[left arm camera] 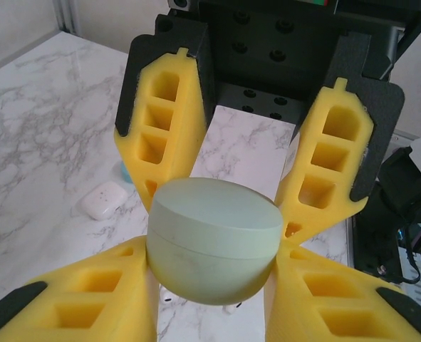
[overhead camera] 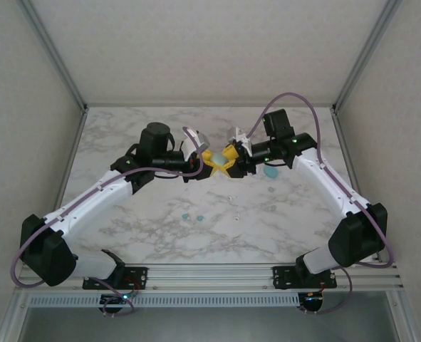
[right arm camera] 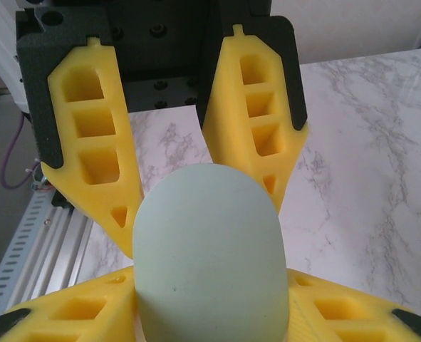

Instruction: Insert wireless bluetooth earbuds into charging case

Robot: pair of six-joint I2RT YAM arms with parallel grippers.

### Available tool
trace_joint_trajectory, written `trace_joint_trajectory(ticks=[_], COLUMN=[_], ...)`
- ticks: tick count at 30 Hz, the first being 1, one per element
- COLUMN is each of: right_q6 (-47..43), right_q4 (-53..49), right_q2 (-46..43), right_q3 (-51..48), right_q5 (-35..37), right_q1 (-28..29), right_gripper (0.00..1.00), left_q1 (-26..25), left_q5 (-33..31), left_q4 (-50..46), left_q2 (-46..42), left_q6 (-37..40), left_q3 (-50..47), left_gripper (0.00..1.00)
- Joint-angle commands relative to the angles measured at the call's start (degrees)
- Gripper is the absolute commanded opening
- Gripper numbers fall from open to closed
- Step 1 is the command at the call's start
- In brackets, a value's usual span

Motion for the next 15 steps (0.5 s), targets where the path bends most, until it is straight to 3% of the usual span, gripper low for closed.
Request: trace_joint_trajectory(ticks=[1,9,15], right_q6=[-1.68,-0.91,0.84], right_q4=[-1.43,-0.58,1.69], right_q2=[-1.17,-1.45,-2.60], right_q3=[-1.49,-1.24,-0.76], right_q5=[1.87,3.00,-0.89], right_q1=[0.11,-0.62,-0.62], right_gripper=[0.47,0.49,0.42], left_q1=[-0.40,-0.27,-0.28], left_q5=[-0.82,-1.48,-0.73], left_q4=[2.32,2.32,2.07], left_q2=[-1.78,-2.44,-1.68], left_q6=[0.07,0.44,0.74], left_q3=[-0.19,-0.72,-0.46], left_gripper=[0.34,0.34,0.35])
